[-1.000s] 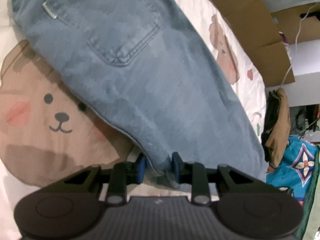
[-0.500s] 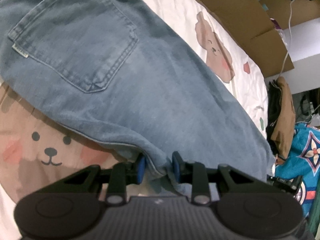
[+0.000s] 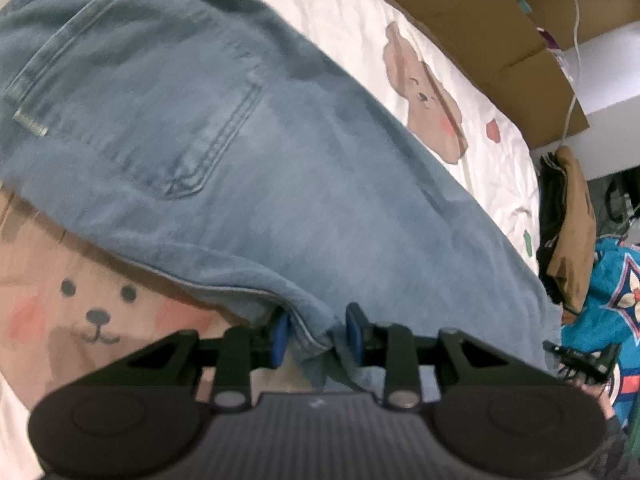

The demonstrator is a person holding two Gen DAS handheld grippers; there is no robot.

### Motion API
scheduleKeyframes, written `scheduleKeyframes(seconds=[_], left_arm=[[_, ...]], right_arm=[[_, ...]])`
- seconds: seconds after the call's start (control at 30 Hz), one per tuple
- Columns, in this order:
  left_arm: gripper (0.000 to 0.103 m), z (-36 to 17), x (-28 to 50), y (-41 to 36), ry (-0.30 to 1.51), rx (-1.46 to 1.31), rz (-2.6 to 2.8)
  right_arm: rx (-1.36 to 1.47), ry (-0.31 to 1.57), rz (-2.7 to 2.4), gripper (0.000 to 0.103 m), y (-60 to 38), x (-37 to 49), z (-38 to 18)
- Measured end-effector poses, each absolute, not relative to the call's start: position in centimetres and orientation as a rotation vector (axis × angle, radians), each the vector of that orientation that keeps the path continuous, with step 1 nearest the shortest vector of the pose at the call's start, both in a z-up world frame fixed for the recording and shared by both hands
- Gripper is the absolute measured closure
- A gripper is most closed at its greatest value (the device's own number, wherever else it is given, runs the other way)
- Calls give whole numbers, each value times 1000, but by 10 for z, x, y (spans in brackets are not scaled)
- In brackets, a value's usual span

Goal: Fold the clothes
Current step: 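Open the left tool off the jeans while the right tool keeps holding the hem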

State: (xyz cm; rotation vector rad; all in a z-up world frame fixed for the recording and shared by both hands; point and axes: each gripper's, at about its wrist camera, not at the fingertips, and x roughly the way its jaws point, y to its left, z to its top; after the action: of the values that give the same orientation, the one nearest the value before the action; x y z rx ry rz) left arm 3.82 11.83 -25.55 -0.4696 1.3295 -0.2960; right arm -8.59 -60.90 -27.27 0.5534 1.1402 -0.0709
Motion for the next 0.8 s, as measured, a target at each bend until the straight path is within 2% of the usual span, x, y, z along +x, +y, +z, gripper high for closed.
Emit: scheduleKeyframes(seconds=[0.33,0.53,0.8], left_arm=[[65,-229,32,125,1347,-351,-371],[65,-221,31,137,1327,-399,-407],[65,-258,55,75,1372,-389,-578]], right_arm=[[537,1093,-94,93,-600,-88,-229],[556,1096,-161,93,-591,-84,-211],[538,1112,-202,93,-577,-84,-185]])
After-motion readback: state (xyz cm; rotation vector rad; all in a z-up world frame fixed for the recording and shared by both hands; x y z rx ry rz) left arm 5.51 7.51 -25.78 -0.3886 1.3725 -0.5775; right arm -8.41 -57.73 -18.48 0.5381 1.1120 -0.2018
